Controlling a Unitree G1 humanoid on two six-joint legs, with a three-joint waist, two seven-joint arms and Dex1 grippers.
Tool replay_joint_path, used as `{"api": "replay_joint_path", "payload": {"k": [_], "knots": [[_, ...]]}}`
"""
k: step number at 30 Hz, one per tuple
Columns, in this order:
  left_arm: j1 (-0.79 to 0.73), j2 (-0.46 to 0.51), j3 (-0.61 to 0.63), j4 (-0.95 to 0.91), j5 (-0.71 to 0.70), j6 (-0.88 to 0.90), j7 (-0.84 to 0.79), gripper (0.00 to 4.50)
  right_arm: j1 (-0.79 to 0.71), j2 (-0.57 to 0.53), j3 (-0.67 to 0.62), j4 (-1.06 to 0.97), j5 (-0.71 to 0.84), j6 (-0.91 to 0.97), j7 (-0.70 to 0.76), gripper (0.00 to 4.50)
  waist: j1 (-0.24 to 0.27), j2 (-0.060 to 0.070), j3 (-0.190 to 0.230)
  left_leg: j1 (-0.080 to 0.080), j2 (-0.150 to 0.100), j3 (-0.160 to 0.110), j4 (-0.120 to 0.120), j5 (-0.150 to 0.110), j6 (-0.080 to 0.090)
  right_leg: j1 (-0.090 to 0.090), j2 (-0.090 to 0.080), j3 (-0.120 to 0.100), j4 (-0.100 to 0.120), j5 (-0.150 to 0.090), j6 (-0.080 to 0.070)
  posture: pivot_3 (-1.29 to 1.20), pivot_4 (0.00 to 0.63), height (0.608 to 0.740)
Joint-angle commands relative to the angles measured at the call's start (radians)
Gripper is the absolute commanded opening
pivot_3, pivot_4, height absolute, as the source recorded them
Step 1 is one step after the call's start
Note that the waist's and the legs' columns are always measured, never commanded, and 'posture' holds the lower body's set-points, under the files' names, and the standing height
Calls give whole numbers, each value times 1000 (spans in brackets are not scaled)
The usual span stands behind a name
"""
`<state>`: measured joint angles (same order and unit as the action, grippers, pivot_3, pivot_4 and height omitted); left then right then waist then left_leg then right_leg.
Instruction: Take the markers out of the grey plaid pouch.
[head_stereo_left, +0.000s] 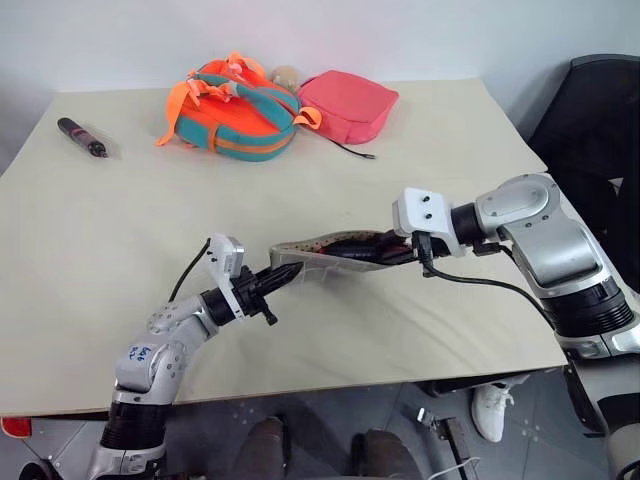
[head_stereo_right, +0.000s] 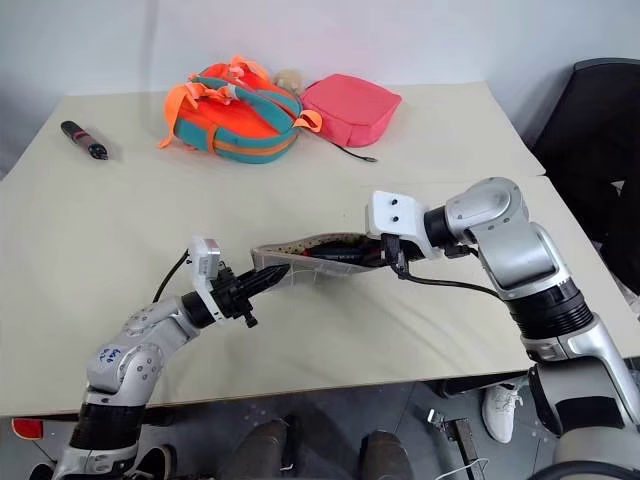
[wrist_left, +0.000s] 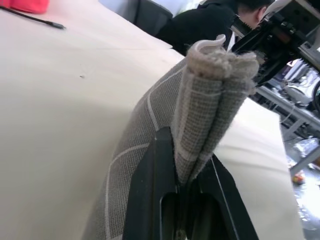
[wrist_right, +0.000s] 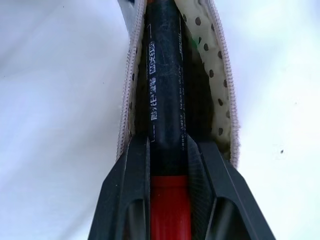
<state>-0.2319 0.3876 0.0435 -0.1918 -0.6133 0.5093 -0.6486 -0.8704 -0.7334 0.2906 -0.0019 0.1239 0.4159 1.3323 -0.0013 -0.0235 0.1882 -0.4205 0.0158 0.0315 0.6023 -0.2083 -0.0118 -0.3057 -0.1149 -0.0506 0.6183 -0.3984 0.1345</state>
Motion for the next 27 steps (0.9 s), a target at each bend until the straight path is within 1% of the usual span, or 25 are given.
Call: {"api": "replay_joint_path", "payload": {"k": [1,4,7,9,13,14,16,18,21,24,27], "knots": [[11,-8,-12,-28,22,-23,-3,0,-48,-5,-87,-8,41,-8,-19,620,0,0,0,0,0,0,0,0,0,0,0,0,0,0,0,0,150,740],[17,-11,-13,-35,23,-26,-2,0,-71,-11,-129,5,80,26,-27,620,1,0,0,0,0,0,0,0,0,0,0,0,0,0,0,0,150,740],[18,-17,-4,-31,19,-27,3,0,-58,-25,-162,-12,122,63,-20,620,2,0,0,0,0,0,0,0,0,0,-1,0,0,0,0,0,150,740],[18,-15,-3,-34,20,-26,1,0,-57,-15,-185,-16,146,89,-41,620,1,0,0,0,0,0,0,0,1,0,-1,0,0,0,0,0,150,740],[13,-10,11,-35,14,-24,3,0,-71,-19,-223,42,129,62,-106,620,1,0,0,0,0,0,0,0,1,0,-1,0,0,0,0,0,150,740],[14,0,19,-38,12,-26,-4,0,-69,-30,-234,93,107,26,-127,620,1,0,0,0,0,0,0,0,1,0,0,0,0,0,0,0,150,740],[17,31,41,-43,9,-30,-25,0,-43,-88,-223,261,-11,-151,-201,620,2,0,0,0,0,1,0,0,1,0,-1,0,0,0,0,0,150,740],[22,47,51,-47,0,-26,-35,0,-25,-97,-229,391,-63,-239,-286,620,4,0,0,0,-1,4,1,-1,1,0,-1,-1,0,0,0,0,150,740],[32,44,42,-58,-9,-13,-37,0,31,-92,-187,496,-137,-366,-349,620,0,0,0,0,-1,5,0,-1,1,0,-1,0,-2,0,0,0,150,740],[35,31,36,-69,-12,-5,-34,0,74,-60,-174,547,-169,-413,-388,620,-5,0,1,0,0,6,-1,-1,1,0,0,0,-2,0,0,0,150,740],[33,25,34,-77,-12,1,-30,0,95,0,-220,540,-101,-350,-380,620,-12,2,1,0,1,6,-1,0,0,0,1,0,0,0,0,0,150,740]]}}
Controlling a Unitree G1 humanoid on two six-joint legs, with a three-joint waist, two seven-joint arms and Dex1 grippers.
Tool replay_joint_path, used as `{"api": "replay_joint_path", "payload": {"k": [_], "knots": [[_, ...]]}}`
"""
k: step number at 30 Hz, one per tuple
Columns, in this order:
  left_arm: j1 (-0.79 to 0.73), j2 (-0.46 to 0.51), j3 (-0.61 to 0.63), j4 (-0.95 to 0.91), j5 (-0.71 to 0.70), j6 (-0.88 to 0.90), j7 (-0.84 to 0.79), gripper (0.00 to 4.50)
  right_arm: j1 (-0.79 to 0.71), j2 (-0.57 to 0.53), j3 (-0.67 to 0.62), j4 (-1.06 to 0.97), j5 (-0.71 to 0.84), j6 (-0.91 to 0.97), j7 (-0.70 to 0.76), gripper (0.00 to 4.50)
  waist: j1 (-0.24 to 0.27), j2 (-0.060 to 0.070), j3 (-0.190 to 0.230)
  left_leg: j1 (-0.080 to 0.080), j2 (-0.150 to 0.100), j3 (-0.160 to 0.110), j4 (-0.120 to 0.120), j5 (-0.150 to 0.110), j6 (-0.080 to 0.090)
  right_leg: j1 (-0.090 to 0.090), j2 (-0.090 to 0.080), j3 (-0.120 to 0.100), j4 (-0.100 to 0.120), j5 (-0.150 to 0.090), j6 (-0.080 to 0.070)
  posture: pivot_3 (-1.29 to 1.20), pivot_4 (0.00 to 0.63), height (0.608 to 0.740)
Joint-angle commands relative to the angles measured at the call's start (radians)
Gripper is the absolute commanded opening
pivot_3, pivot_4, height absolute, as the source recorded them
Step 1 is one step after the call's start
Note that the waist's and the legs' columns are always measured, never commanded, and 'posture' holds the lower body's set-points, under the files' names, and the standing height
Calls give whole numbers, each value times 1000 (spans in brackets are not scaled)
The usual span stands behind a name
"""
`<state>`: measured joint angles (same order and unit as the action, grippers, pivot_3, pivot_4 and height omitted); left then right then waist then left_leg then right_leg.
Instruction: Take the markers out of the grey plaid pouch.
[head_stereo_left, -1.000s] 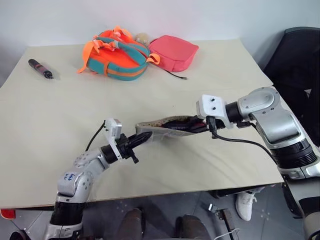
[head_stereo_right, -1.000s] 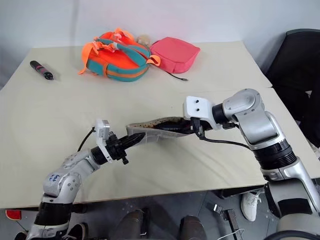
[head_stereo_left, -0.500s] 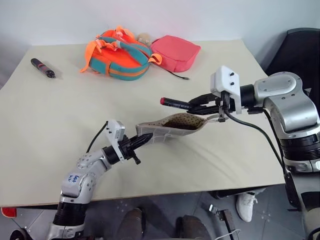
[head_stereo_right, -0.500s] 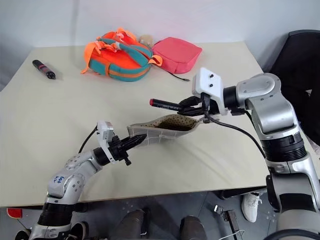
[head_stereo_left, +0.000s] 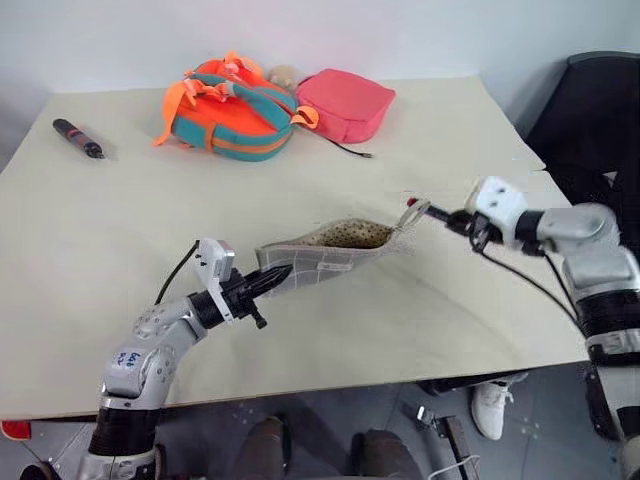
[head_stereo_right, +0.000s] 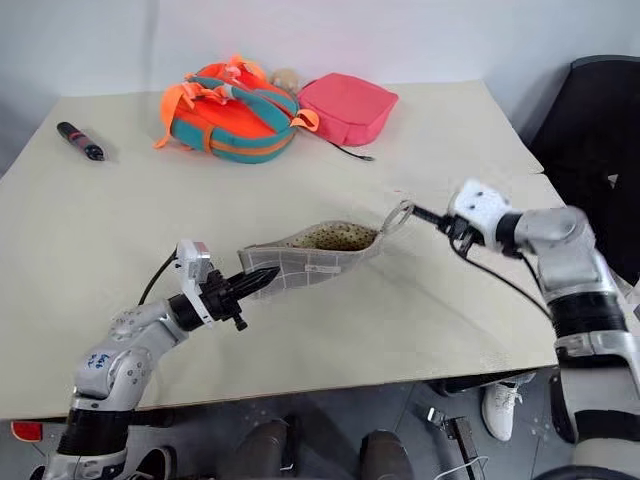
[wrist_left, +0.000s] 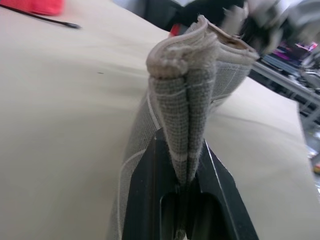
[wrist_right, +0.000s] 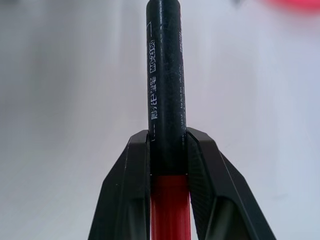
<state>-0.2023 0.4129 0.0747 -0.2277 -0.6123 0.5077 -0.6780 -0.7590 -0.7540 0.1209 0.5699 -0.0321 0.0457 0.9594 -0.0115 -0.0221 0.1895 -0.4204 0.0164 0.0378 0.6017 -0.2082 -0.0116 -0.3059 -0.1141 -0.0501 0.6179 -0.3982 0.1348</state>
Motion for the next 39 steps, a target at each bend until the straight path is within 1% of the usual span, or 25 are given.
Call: {"api": "replay_joint_path", "payload": {"k": [1,4,6,7,10,14,18,20,23,24,25,27,29,30,32,35,39], "knots": [[3,-1,4,-43,-13,5,0,0,-11,35,-60,-35,67,33,-9,620,-3,0,0,0,0,0,0,0,0,0,0,0,1,0,0,0,150,740],[4,-3,3,-45,-14,8,0,0,37,56,-43,-55,59,32,-9,620,5,0,0,0,0,-1,2,0,0,0,0,0,1,0,0,0,150,740],[4,-6,4,-48,-16,11,2,0,48,62,-46,-70,62,51,-18,1325,12,0,0,0,0,-1,2,0,0,1,0,0,1,0,0,0,150,740],[5,-6,3,-50,-16,11,3,0,50,61,-47,-79,66,67,-14,1522,14,0,0,0,-1,-1,3,0,0,1,-1,-1,1,0,0,0,150,740],[6,-6,1,-54,-17,13,4,0,35,48,-49,-85,51,56,-17,2474,11,0,0,-1,-1,-2,3,0,1,1,-1,0,1,1,1,0,150,740],[6,-7,-1,-56,-18,15,4,0,-45,16,-76,-54,42,27,-44,2474,9,1,1,-1,-1,-2,2,0,0,0,-1,0,1,1,1,0,150,740],[2,-10,-8,-53,-15,14,2,0,-177,-20,-90,-105,75,48,16,2474,8,1,1,0,-1,-1,2,0,0,0,0,1,0,1,1,0,150,740],[-6,-13,-13,-47,-11,12,1,0,-224,-20,-82,-130,76,55,33,2474,7,1,1,0,0,-1,1,0,0,0,0,1,0,1,1,0,150,740],[-23,-20,-17,-35,-12,12,2,0,-271,10,-84,-173,102,88,40,2474,8,1,1,0,0,-1,1,0,0,0,0,1,0,1,1,0,150,740],[-29,-21,-19,-31,-9,10,2,0,-275,28,-85,-216,134,123,57,2474,9,1,1,0,0,-2,1,0,0,0,0,1,0,1,1,0,150,740],[-34,-23,-20,-29,-7,10,2,0,-266,48,-77,-289,173,153,85,2098,10,1,1,0,0,-2,1,0,0,0,-1,1,0,1,1,0,150,740],[-38,-24,-22,-27,-6,11,1,0,-234,87,-58,-445,254,242,127,1626,10,1,1,-1,0,-2,1,0,0,0,-1,1,0,1,1,0,150,740],[-38,-24,-22,-27,-7,12,0,0,-179,108,-18,-595,297,314,152,936,11,1,1,-1,0,-4,0,0,0,0,-1,0,1,1,1,0,150,740],[-37,-23,-23,-27,-6,11,0,0,-158,114,-4,-646,306,339,154,936,12,1,1,-1,0,-4,-1,0,0,0,-1,0,2,1,1,0,150,740],[-35,-26,-20,-29,-10,13,4,0,-102,109,49,-712,275,340,159,936,15,1,1,-1,0,-5,-1,-1,1,0,-1,0,2,1,1,0,150,740],[-34,-26,-19,-38,-14,17,9,0,-71,65,99,-686,187,259,175,936,14,1,0,-1,-1,-5,0,-1,2,0,-2,0,1,1,2,0,150,740],[-31,-31,-22,-44,-18,21,15,0,-68,28,124,-642,159,220,221,936,11,1,0,-1,-2,-4,1,-1,3,0,-2,1,-1,3,4,0,150,740]]}}
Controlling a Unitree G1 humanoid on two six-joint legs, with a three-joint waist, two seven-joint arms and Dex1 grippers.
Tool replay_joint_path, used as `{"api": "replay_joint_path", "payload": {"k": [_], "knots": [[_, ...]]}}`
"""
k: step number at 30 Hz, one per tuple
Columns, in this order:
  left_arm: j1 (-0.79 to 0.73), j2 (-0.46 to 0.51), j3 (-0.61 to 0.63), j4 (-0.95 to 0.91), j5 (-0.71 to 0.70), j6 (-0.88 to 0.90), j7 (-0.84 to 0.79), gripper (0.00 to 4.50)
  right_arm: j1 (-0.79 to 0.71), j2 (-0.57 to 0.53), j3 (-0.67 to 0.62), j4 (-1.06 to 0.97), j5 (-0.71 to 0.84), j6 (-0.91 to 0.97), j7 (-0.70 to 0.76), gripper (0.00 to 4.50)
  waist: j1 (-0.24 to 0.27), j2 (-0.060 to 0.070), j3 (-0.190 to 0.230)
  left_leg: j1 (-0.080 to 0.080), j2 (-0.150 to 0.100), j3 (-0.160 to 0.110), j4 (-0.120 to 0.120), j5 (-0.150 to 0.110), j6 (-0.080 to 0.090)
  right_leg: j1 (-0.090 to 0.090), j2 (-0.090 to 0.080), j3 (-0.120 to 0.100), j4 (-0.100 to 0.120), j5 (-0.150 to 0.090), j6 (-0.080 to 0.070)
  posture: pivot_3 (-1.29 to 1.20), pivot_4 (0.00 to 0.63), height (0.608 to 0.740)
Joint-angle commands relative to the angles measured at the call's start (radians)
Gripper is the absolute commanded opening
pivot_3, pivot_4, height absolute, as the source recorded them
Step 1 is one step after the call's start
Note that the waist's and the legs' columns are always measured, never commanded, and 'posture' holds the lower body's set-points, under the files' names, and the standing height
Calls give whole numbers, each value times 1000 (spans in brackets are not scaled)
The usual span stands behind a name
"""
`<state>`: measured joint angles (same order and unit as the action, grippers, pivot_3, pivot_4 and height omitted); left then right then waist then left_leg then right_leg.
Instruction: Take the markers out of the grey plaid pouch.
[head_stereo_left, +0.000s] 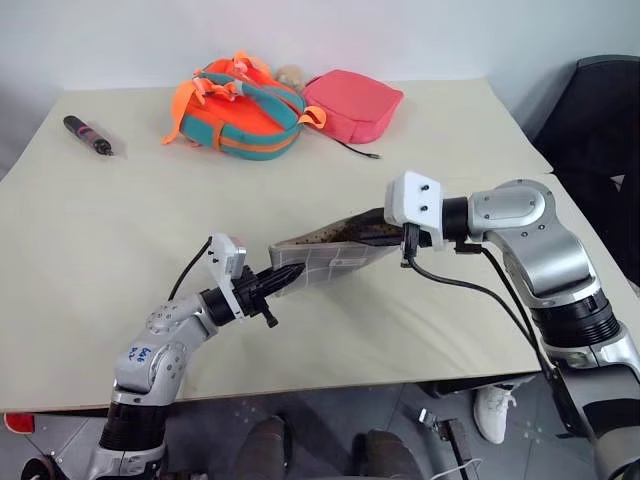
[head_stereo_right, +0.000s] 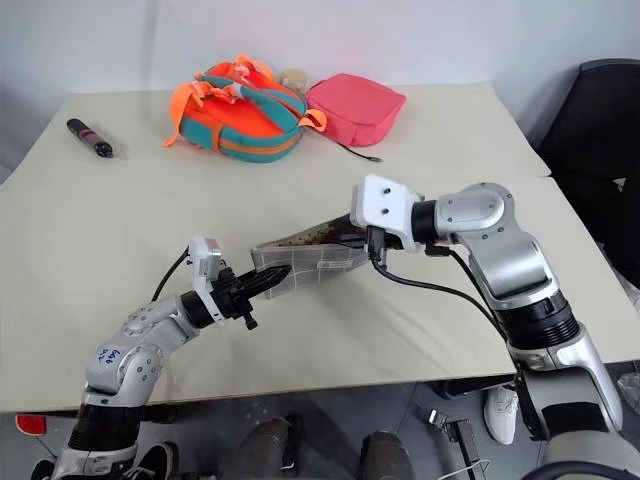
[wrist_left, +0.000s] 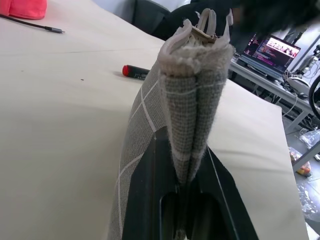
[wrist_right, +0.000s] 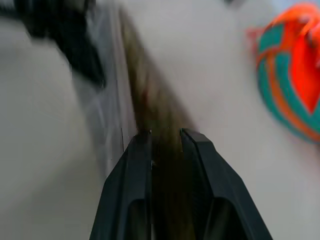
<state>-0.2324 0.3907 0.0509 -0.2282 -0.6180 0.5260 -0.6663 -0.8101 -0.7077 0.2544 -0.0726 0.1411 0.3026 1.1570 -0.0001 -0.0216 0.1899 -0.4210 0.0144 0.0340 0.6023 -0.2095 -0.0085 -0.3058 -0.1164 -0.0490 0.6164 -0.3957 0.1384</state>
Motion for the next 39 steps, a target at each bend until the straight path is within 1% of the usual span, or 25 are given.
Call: {"api": "replay_joint_path", "payload": {"k": [1,6,10,12,19,23,26,27,30,33,37,39], "knots": [[0,-9,1,-46,-13,2,4,0,-19,-19,-2,15,-30,-55,23,936,-1,0,0,0,0,0,0,0,0,0,0,0,0,0,0,0,150,740],[0,-11,-7,-52,-9,1,4,0,-36,-4,4,58,-53,-75,21,936,-2,0,0,0,1,0,0,0,-1,0,1,0,0,0,0,0,150,740],[-7,-15,-7,-43,-14,1,3,0,-31,-21,41,72,-90,-84,67,936,-2,0,0,0,1,0,0,0,-1,0,1,0,-1,0,0,0,150,740],[-9,-17,-8,-40,-17,5,1,0,-28,-22,71,76,-128,-102,79,936,-2,0,0,0,1,0,0,0,-1,0,1,0,-1,0,0,0,150,740],[-13,-35,-6,-26,-33,30,-6,0,-67,46,172,146,-272,-165,38,936,-3,0,0,0,1,0,0,0,-1,0,1,0,0,0,0,0,150,740],[-28,-54,18,-19,-121,123,-4,0,-104,94,235,217,-356,-212,23,936,-3,0,0,0,1,0,1,0,-1,0,1,0,0,0,0,0,150,740],[-38,-71,42,-20,-200,203,8,0,-119,112,252,254,-402,-241,14,936,-3,0,0,0,1,0,1,0,-1,0,1,0,1,0,0,0,150,740],[-41,-76,49,-19,-227,234,12,0,-127,120,251,258,-406,-238,15,936,-3,0,0,0,1,0,1,0,-1,0,1,0,1,0,0,0,150,740],[-57,-82,81,-14,-319,325,23,0,-152,110,217,194,-354,-153,102,936,-3,0,0,0,1,0,2,0,-1,0,1,0,1,0,0,0,150,740],[-76,-70,106,0,-405,415,16,0,-170,68,161,101,-268,-47,203,936,0,0,0,0,1,-1,2,0,-1,0,1,0,2,0,0,0,150,740],[-87,-70,106,8,-454,472,8,0,-161,-31,133,-3,-224,27,301,936,1,0,0,0,0,-2,3,0,0,1,1,0,1,0,0,0,150,740],[-89,-81,109,23,-513,524,8,0,-160,-74,119,-51,-190,83,345,936,0,0,0,0,0,-1,3,-1,0,1,1,0,0,0,0,0,150,740]]}}
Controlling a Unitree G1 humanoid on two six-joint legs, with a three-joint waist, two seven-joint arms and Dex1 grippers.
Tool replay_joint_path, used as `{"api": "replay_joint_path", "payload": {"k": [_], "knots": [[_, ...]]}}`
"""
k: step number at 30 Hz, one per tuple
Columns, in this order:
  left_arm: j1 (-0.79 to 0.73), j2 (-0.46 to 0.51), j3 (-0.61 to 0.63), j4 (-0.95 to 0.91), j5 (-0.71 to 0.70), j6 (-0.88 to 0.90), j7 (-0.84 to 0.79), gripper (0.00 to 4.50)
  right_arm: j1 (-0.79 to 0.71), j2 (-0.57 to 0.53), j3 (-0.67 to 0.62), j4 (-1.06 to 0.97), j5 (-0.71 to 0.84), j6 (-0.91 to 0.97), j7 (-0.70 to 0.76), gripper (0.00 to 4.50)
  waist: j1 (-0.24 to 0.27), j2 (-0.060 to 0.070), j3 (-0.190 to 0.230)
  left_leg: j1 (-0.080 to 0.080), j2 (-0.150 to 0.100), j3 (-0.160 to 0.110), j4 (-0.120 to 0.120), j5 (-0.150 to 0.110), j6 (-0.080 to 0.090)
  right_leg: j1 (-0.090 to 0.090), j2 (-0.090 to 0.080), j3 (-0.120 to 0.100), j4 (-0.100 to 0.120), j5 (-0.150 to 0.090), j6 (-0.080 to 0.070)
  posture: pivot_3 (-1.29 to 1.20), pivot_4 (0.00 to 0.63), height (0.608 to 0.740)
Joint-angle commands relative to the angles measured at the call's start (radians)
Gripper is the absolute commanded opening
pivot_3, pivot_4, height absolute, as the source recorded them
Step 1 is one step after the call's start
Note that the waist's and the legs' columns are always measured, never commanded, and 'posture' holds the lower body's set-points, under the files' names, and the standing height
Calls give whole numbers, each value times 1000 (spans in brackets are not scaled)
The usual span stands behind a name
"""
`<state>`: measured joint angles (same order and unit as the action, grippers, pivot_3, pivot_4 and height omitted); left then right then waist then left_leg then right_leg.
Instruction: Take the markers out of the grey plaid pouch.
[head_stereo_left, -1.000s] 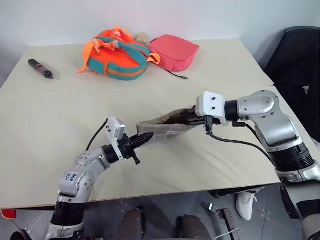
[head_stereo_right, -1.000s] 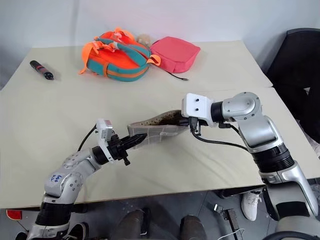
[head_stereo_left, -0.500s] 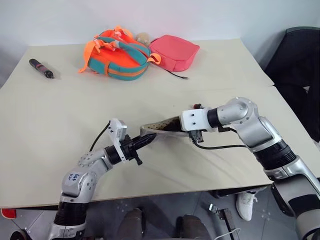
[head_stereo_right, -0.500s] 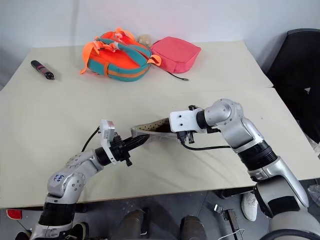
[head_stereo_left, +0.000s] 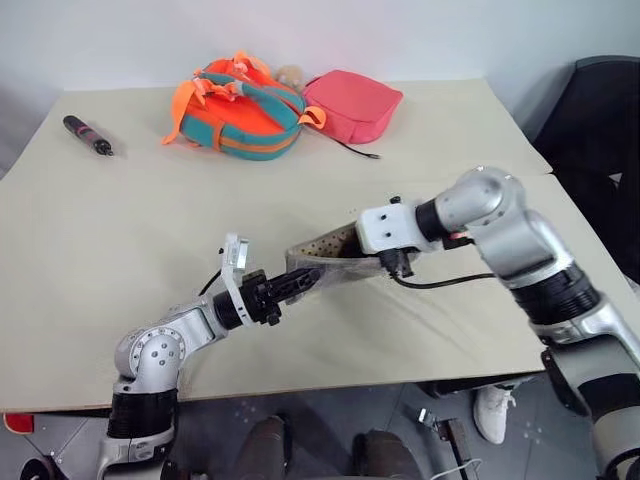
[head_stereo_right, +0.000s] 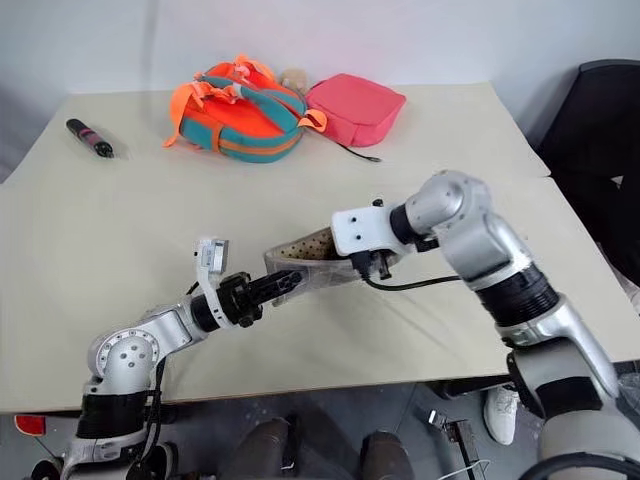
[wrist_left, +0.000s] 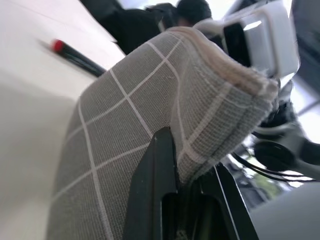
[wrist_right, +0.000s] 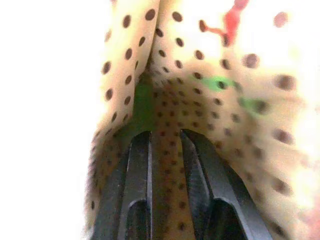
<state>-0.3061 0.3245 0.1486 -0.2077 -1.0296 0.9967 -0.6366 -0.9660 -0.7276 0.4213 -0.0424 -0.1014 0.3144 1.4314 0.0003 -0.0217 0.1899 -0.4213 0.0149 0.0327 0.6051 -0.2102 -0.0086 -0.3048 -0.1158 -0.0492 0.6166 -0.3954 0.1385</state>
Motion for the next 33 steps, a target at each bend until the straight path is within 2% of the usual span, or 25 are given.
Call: {"api": "replay_joint_path", "payload": {"k": [1,4,5,7,11,15,20,23,28,33], "knots": [[-15,-16,12,7,-119,70,-20,0,-4,-68,-48,-99,68,97,84,936,-1,0,0,0,0,0,0,0,0,0,0,0,0,0,0,0,150,740],[2,-15,-6,15,-55,26,-23,0,12,-70,-20,-134,75,126,78,936,-5,0,0,0,1,0,0,0,0,0,0,0,0,0,0,0,150,740],[22,10,-66,18,96,-108,-33,0,44,-63,24,-142,47,110,65,936,-6,0,0,1,1,1,0,0,-1,0,1,1,0,0,0,0,150,740],[53,58,-162,23,309,-304,-65,0,98,-49,84,-151,7,93,42,936,-4,-1,0,2,1,1,-1,-1,-2,0,1,1,0,0,0,0,150,740],[70,61,-165,-11,381,-436,-93,0,156,-48,102,-151,-22,99,12,936,-1,-1,0,0,1,4,-1,-1,-2,0,1,1,-3,0,0,0,150,740],[87,56,-163,-17,384,-444,-103,0,132,-5,101,-70,-71,27,-72,936,-5,-1,0,1,1,3,-1,-1,-2,0,1,1,-3,0,-1,0,150,740],[110,56,-172,-50,383,-452,-105,0,117,0,105,-45,-86,37,-58,936,-3,-1,0,1,2,2,-1,-1,-2,0,1,1,-3,1,-1,0,150,740],[111,54,-171,-46,388,-456,-107,0,118,4,97,-58,-75,66,-54,1491,-3,-1,0,1,2,2,-1,-1,-2,0,1,1,-3,1,-1,0,150,740],[111,54,-172,-44,390,-452,-110,0,119,8,108,-52,-98,22,-74,3053,-4,-1,0,1,2,2,-1,-2,-2,0,1,1,-3,1,-1,0,150,740],[111,55,-172,-38,389,-447,-109,0,124,30,131,-8,-133,-16,-101,3053,-4,-1,0,1,2,2,-1,-2,-2,0,1,1,-3,1,-1,0,150,740]]}}
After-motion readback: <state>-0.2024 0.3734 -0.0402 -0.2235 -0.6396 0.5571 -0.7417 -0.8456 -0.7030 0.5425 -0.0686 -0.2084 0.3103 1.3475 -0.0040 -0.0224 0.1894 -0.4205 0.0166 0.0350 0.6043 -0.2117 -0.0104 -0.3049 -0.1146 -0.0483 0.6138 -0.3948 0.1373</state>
